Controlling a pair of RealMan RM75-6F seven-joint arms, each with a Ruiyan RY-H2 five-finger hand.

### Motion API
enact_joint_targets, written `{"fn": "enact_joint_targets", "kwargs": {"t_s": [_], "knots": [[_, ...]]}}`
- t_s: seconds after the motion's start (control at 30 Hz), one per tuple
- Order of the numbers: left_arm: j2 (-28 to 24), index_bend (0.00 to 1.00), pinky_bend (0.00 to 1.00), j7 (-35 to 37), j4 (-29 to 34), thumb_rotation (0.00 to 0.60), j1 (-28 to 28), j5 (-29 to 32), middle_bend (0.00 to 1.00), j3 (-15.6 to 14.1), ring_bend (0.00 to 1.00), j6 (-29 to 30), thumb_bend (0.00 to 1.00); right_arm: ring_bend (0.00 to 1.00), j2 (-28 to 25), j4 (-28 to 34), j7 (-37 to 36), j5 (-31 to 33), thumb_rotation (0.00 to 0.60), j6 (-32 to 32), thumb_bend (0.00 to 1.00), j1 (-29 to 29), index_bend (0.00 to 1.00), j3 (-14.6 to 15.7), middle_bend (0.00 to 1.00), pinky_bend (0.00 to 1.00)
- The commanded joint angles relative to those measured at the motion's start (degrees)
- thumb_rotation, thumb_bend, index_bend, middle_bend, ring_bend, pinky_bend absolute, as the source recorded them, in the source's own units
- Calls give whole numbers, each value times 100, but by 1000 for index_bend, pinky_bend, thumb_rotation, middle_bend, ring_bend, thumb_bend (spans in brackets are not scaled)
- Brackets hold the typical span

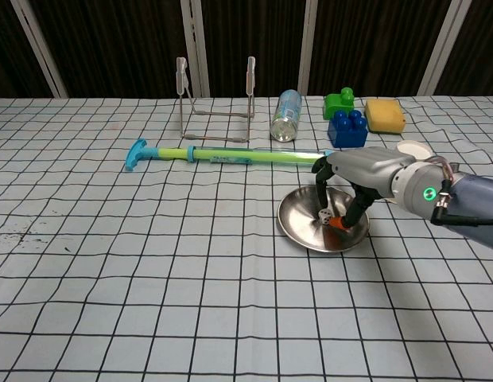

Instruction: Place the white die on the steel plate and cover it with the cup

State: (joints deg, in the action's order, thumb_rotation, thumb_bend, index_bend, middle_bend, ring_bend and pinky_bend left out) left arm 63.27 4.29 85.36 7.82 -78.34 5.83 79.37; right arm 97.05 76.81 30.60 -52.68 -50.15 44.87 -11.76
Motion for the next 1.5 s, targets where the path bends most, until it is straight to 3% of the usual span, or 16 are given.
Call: {"fn": "enact_joint_targets", "kwargs": {"t_s": [0.03,0.13,0.47,0.67,1.27,1.5], "knots": [[0,277,95,4,-2,600,1,5,0,2,0,-2,672,42,-123,148,157,210,600,106,212,53,74,24,82,0],[2,277,95,-3,0,600,6,-1,0,-4,0,-11,672,41,-181,261,252,356,600,74,152,90,4,1,76,0],[-4,277,95,29,-8,600,0,-6,0,-1,0,5,672,42,-579,697,42,269,600,-313,140,82,0,-263,74,0],[-4,277,95,28,-4,600,-1,-24,0,-12,0,10,672,54,-786,584,-361,76,600,-623,140,-17,5,-491,76,0],[13,277,95,-75,24,600,-1,-5,0,-20,0,12,672,107,-1116,333,-415,423,600,-348,182,-135,184,-275,247,0],[25,277,95,-98,12,600,14,18,0,-13,0,-16,672,153,-1114,195,-458,457,600,-381,282,-127,275,-291,360,0]]}}
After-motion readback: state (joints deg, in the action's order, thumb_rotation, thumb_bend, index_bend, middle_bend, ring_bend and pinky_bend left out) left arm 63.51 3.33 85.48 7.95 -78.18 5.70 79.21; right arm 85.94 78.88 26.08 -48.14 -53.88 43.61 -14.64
